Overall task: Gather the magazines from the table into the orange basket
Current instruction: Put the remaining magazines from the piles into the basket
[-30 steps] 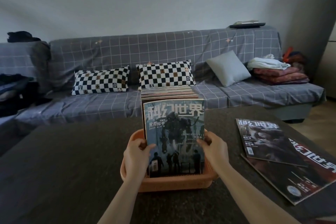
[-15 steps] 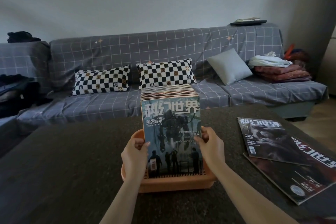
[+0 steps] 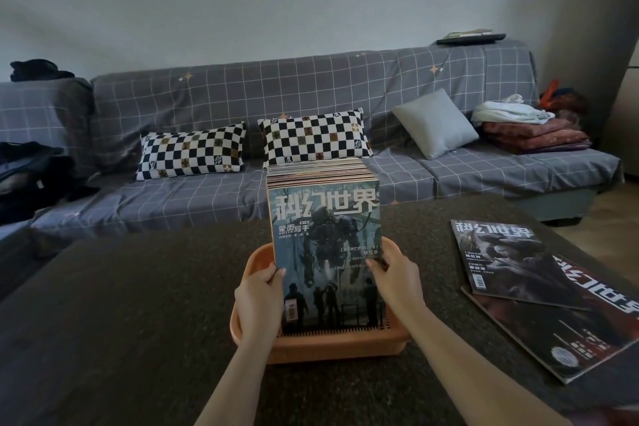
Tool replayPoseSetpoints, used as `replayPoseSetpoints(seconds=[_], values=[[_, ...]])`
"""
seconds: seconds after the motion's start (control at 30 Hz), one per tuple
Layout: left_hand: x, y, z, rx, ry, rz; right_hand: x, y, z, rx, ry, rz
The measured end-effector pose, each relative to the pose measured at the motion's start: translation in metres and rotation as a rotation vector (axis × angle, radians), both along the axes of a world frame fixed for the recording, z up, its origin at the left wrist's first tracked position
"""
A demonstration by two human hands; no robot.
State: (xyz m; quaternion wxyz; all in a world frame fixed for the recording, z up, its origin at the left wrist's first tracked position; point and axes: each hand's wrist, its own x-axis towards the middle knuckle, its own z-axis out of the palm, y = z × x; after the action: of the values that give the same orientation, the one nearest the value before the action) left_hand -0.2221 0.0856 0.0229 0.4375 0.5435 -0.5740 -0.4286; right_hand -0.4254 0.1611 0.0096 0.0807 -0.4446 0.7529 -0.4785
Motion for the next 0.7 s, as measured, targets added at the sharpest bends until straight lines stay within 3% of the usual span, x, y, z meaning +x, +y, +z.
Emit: replayPoseSetpoints(seconds=[0.2, 0.37, 0.7], values=[[-0.001, 0.015, 0.006, -0.171, -0.219, 0.029, 0.003, 0.002, 0.001, -0.010, -0.008, 0.009], [-0.008, 0.035, 0.014, -0.232, -0.143, 0.174, 0.005, 0.018, 0.013, -0.082, -0.086, -0.047], [-0.096, 0.091, 0.022, -0.191, -0.026, -0.274, -0.037, 0.086, 0.027, -0.140, -0.042, -0.127]])
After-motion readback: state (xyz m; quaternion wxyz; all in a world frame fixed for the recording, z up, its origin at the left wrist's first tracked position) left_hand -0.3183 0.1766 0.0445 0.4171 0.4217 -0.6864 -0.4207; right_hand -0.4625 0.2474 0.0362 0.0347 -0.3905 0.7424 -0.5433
